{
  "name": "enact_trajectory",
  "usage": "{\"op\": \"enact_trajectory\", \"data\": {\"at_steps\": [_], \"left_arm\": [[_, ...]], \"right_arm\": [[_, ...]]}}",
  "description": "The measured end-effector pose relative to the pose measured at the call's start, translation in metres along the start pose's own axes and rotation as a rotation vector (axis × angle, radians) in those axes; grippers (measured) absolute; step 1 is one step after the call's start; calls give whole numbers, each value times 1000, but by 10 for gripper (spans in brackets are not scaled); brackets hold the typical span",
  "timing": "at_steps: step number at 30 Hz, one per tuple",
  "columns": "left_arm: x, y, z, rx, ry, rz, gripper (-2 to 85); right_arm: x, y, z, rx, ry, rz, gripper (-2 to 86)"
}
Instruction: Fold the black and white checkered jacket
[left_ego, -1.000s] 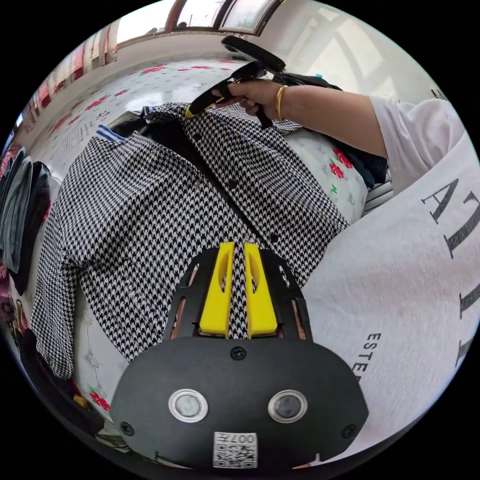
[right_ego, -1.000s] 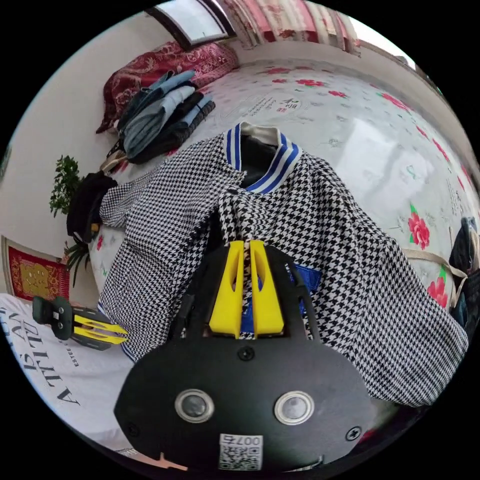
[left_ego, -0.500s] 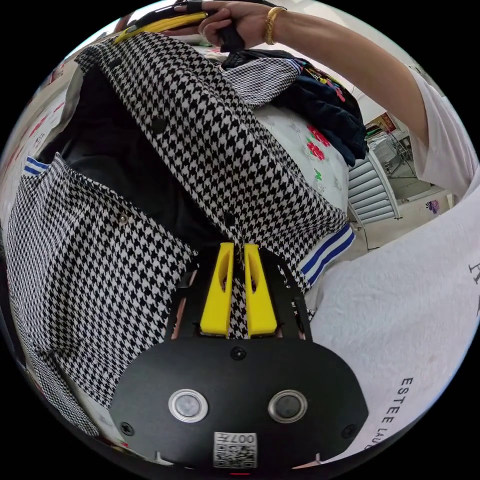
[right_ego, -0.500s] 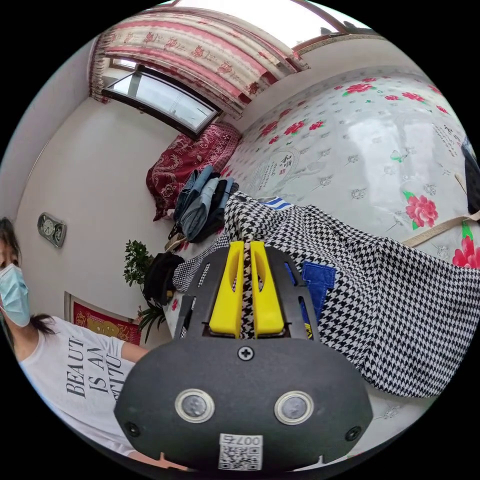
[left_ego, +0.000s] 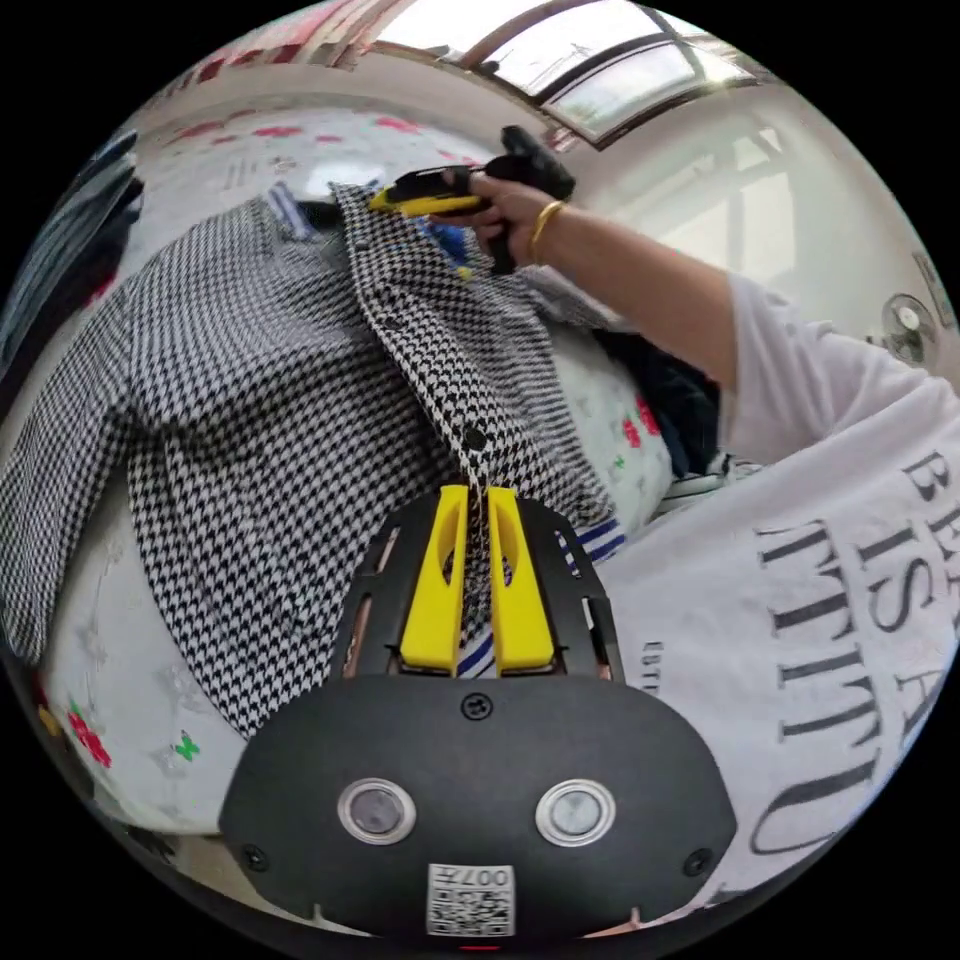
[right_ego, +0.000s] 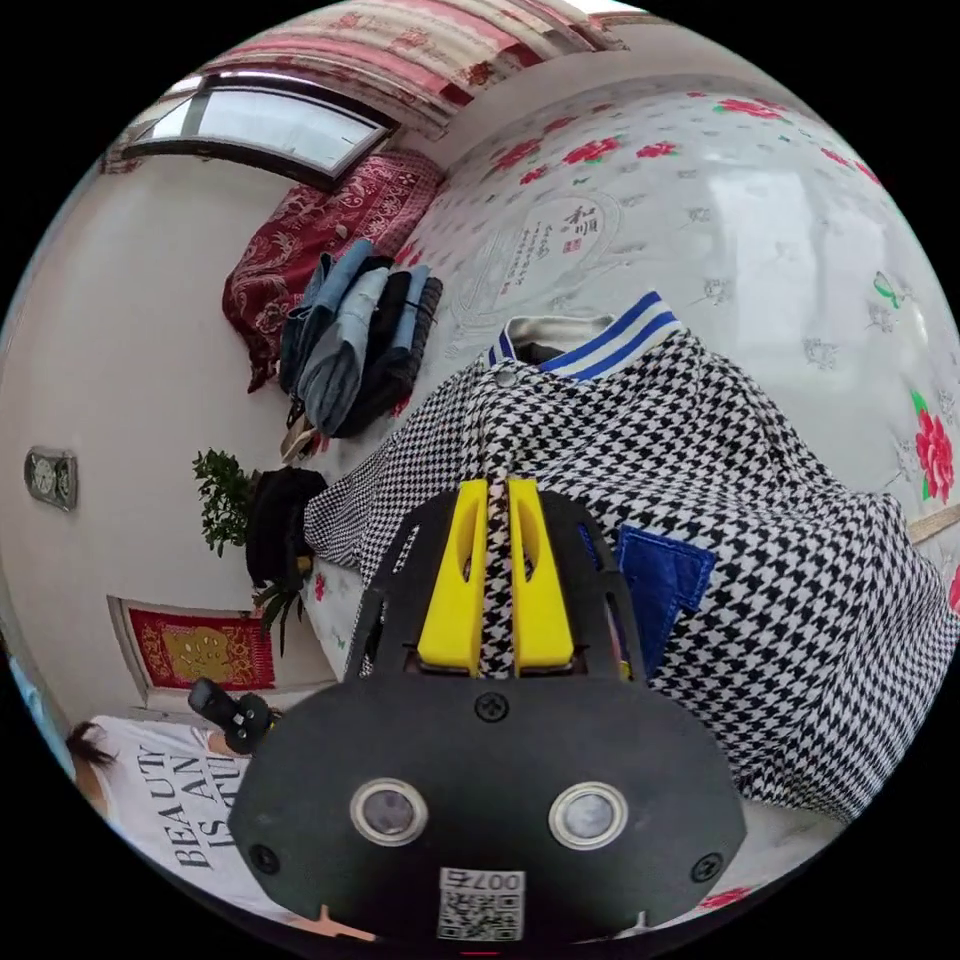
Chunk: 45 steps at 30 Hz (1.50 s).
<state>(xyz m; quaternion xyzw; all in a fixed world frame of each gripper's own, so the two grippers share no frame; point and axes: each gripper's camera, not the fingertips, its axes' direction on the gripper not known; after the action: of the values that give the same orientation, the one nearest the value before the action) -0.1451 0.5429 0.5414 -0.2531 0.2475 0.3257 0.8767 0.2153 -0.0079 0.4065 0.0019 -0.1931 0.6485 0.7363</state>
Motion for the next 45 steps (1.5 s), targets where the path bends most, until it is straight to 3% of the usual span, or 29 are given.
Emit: {"op": "enact_trajectory", "data": {"at_steps": [3, 7, 11, 19, 24, 27, 30, 33, 35, 39, 45], "left_arm": [[-30, 18, 35, -129, 43, -72, 82], [-44, 36, 25, -83, 102, -82, 103], [-37, 45, 4, -41, 91, 38, 112], [-21, 56, 29, -81, 21, 348, 111], [-2, 30, 65, -198, -8, 429, 41], [-9, 19, 54, -283, 106, 295, 38], [-44, 34, 48, -371, 465, -5, 40], [-57, 56, 55, -350, 333, -47, 46], [-57, 75, 60, -389, 128, -18, 61], [-53, 100, 34, -282, 64, 20, 70], [-159, 151, -66, 105, 66, -373, 86]], "right_arm": [[4, 6, 39, -65, 63, 35, 31], [-16, 57, -9, 106, 33, -61, 41], [-27, 149, -51, 136, 201, -106, 48], [-68, 372, -51, -81, 366, -78, 69], [-110, 400, 4, -157, 410, -182, 74], [-110, 403, 37, -252, 532, -209, 64], [-108, 412, 38, -237, 588, -243, 55], [-105, 412, 26, -215, 532, -189, 49], [-107, 410, 19, -213, 522, -159, 46], [-133, 406, -3, -85, 523, -218, 43], [-132, 394, -1, -52, 437, -121, 39]]}}
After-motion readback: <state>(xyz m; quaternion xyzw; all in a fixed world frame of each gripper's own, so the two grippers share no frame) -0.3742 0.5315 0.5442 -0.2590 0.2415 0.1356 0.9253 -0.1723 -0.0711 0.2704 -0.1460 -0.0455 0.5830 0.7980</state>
